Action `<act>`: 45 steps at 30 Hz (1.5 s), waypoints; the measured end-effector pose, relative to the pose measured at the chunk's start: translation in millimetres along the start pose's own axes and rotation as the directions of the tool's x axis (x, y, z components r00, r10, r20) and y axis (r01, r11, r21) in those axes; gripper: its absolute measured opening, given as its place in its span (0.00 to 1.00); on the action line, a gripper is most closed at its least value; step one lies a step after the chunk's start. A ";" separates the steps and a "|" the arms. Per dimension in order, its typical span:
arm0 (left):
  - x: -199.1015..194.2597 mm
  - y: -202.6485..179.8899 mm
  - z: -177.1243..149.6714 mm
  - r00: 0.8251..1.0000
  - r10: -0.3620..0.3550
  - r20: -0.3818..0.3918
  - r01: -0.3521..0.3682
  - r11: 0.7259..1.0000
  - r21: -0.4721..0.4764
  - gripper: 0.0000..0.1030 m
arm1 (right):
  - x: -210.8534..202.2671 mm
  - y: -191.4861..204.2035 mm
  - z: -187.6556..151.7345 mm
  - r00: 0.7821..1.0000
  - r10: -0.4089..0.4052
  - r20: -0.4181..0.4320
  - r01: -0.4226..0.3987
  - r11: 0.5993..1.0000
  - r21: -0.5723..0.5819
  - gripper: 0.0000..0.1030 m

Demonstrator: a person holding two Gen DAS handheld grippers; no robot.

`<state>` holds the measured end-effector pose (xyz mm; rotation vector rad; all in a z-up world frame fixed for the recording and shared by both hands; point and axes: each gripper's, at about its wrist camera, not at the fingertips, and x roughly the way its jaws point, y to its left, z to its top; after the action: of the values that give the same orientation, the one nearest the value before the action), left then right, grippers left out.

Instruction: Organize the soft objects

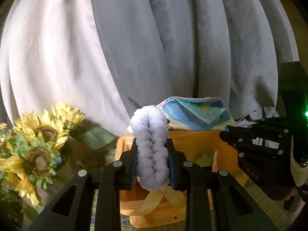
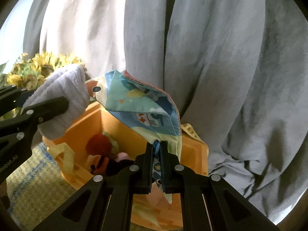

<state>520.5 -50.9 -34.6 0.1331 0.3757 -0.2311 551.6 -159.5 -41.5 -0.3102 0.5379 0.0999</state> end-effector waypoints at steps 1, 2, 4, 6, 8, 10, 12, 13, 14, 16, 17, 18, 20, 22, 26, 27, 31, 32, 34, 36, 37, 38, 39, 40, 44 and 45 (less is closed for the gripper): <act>4.5 -0.1 -1.2 1.000 0.001 -0.008 -0.001 1.000 0.001 0.25 | 4.2 -1.3 -0.7 1.000 0.008 -0.011 -0.008 1.000 0.005 0.08; 9.1 -0.3 -2.4 1.000 0.001 -0.015 -0.001 1.000 0.005 0.25 | 7.7 -2.1 -1.6 1.000 0.014 -0.019 -0.014 1.000 0.008 0.08; 18.2 -1.8 -4.9 1.000 0.006 -0.030 -0.006 1.000 0.017 0.25 | 15.8 -3.2 -3.8 0.999 0.022 -0.037 -0.021 1.000 0.007 0.08; 27.3 -3.6 -6.8 0.999 0.015 -0.043 -0.013 0.999 0.029 0.25 | 24.2 -3.2 -6.0 0.998 0.030 -0.059 -0.030 1.000 -0.004 0.08; 37.0 -4.1 -8.6 0.998 0.017 -0.065 -0.015 0.999 0.036 0.25 | 31.9 -3.3 -7.2 0.996 0.040 -0.080 -0.042 0.999 -0.015 0.08; 45.9 -4.1 -11.3 0.995 0.012 -0.094 -0.009 0.999 0.034 0.25 | 41.7 -5.0 -9.3 0.993 0.052 -0.109 -0.055 0.998 -0.021 0.08; 53.8 -4.7 -13.8 0.992 0.013 -0.123 -0.009 0.999 0.034 0.25 | 48.2 -6.0 -11.2 0.990 0.058 -0.132 -0.062 0.998 -0.027 0.08; 56.3 -5.1 -14.5 0.991 0.014 -0.133 -0.009 0.999 0.033 0.25 | 50.9 -6.0 -11.8 0.988 0.059 -0.139 -0.064 0.997 -0.033 0.08; 59.0 -5.2 -15.3 0.990 0.014 -0.142 -0.010 1.000 0.028 0.26 | 53.3 -5.8 -12.3 0.987 0.057 -0.147 -0.064 0.997 -0.039 0.08; 63.4 -5.5 -17.1 0.987 0.013 -0.159 -0.009 1.000 0.023 0.28 | 59.4 -6.1 -13.0 0.983 0.058 -0.172 -0.067 0.997 -0.048 0.08; 65.5 -5.6 -17.8 0.986 0.012 -0.169 -0.009 1.000 0.021 0.29 | 63.2 -6.7 -12.7 0.981 0.061 -0.185 -0.070 0.997 -0.044 0.08; 67.5 -6.0 -18.2 0.984 0.012 -0.176 -0.009 1.000 0.021 0.30 | 66.8 -9.1 -13.2 0.978 0.065 -0.197 -0.072 0.997 -0.032 0.09; 71.2 -6.1 -19.4 0.982 0.022 -0.189 -0.018 1.000 0.020 0.36 | 69.8 -11.2 -14.6 0.976 0.063 -0.209 -0.069 0.997 -0.025 0.14; 73.2 -6.3 -20.6 0.980 0.023 -0.197 -0.019 1.000 0.019 0.44 | 70.4 -12.5 -16.3 0.977 0.047 -0.208 -0.052 0.998 -0.022 0.34; 73.9 -5.8 -21.2 0.979 0.027 -0.202 -0.023 1.000 0.021 0.62 | 69.7 -15.5 -17.4 0.979 0.044 -0.198 -0.047 0.999 -0.009 0.35; 72.9 -5.2 -20.9 0.980 0.028 -0.199 -0.025 1.000 0.016 0.63 | 68.7 -15.5 -17.7 0.980 0.043 -0.196 -0.045 0.999 -0.003 0.39; 63.4 -1.1 -17.6 0.982 0.038 -0.183 -0.040 0.999 -0.003 0.63 | 60.0 -16.7 -17.5 0.984 0.032 -0.177 -0.024 0.999 0.043 0.44; 60.7 -0.4 -16.3 0.983 0.039 -0.178 -0.041 0.999 -0.007 0.64 | 57.1 -17.3 -17.4 0.985 0.030 -0.172 -0.021 0.998 0.053 0.44; 54.1 1.3 -13.3 0.985 0.049 -0.167 -0.052 0.999 -0.013 0.65 | 48.7 -18.9 -16.5 0.988 0.020 -0.153 -0.007 0.996 0.084 0.44; 45.7 4.0 -9.7 0.986 0.049 -0.158 -0.054 0.998 -0.027 0.65 | 38.9 -21.2 -15.4 0.991 0.015 -0.136 0.002 0.993 0.122 0.45; 41.9 5.0 -8.1 0.987 0.048 -0.154 -0.054 0.998 -0.032 0.65 | 35.1 -21.6 -15.1 0.991 0.015 -0.130 0.003 0.991 0.136 0.45; 36.5 5.7 -6.0 0.988 0.050 -0.145 -0.055 0.998 -0.034 0.65 | 29.1 -22.1 -14.7 0.993 0.011 -0.120 0.007 0.988 0.153 0.45; 31.4 6.1 -4.2 0.989 0.054 -0.136 -0.059 0.998 -0.034 0.65 | 21.0 -22.2 -14.5 0.994 0.000 -0.107 0.018 0.985 0.169 0.47; 25.2 6.1 -2.4 0.990 0.061 -0.124 -0.065 0.997 -0.030 0.65 | 14.9 -21.8 -14.1 0.995 -0.010 -0.099 0.027 0.984 0.177 0.49; -3.9 5.8 3.8 0.994 0.071 -0.079 -0.073 0.997 -0.023 0.67 | -15.3 -20.1 -13.1 0.998 -0.045 -0.055 0.055 0.975 0.213 0.53; -11.7 6.1 4.9 0.995 0.073 -0.070 -0.075 0.997 -0.025 0.70 | -25.3 -20.1 -13.1 0.998 -0.051 -0.043 0.060 0.971 0.231 0.55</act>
<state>513.2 -43.5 -25.2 0.1280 0.4415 -0.1483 527.0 -183.0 -33.8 -0.0985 0.5711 -0.0235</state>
